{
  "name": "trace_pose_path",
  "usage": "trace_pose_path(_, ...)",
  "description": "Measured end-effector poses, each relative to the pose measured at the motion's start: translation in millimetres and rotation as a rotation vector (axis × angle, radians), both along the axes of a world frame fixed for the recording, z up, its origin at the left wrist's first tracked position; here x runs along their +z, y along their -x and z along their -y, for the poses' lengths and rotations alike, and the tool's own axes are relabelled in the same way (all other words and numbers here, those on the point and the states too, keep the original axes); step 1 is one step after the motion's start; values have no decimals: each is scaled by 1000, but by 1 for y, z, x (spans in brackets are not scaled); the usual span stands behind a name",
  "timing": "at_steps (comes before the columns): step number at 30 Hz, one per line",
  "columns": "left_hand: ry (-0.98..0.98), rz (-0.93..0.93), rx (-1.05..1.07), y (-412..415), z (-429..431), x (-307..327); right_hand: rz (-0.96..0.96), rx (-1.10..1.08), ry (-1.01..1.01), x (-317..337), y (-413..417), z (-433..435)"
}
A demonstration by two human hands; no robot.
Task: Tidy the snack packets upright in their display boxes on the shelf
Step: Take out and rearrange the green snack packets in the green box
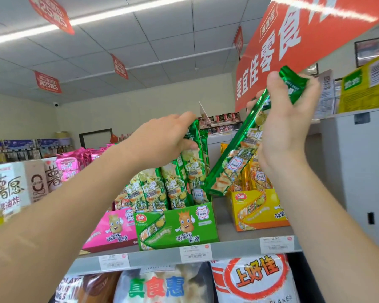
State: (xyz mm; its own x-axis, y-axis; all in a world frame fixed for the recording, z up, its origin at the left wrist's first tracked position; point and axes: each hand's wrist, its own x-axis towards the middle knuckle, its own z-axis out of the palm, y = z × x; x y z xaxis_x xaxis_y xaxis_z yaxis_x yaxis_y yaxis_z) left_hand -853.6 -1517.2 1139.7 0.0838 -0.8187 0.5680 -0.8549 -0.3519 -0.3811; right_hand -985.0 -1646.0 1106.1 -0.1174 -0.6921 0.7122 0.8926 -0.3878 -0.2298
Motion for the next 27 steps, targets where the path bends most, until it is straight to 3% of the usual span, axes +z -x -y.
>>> trace_pose_path(6, 195, -76, -110, 0, 1, -1, 147, -75, -76, -9, -5, 3)
trace_pose_path(10, 341, -120, -176, -5, -6, -2, 115, -91, -33, -11, -14, -5)
trace_pose_path(16, 622, -285, -289, -5, -6, -1, 104, 115, -42, -15, -22, -12)
trace_pose_path(19, 634, -289, -295, -4, -6, 0, -64, 60, 82, -18, -31, -20)
trace_pose_path(23, 636, -243, -287, -5, -4, -3, -453, -10, 276, -17, -38, -25)
trace_pose_path(27, 644, -241, -307, -8, -4, -5, -735, -218, 360, -17, -37, -32)
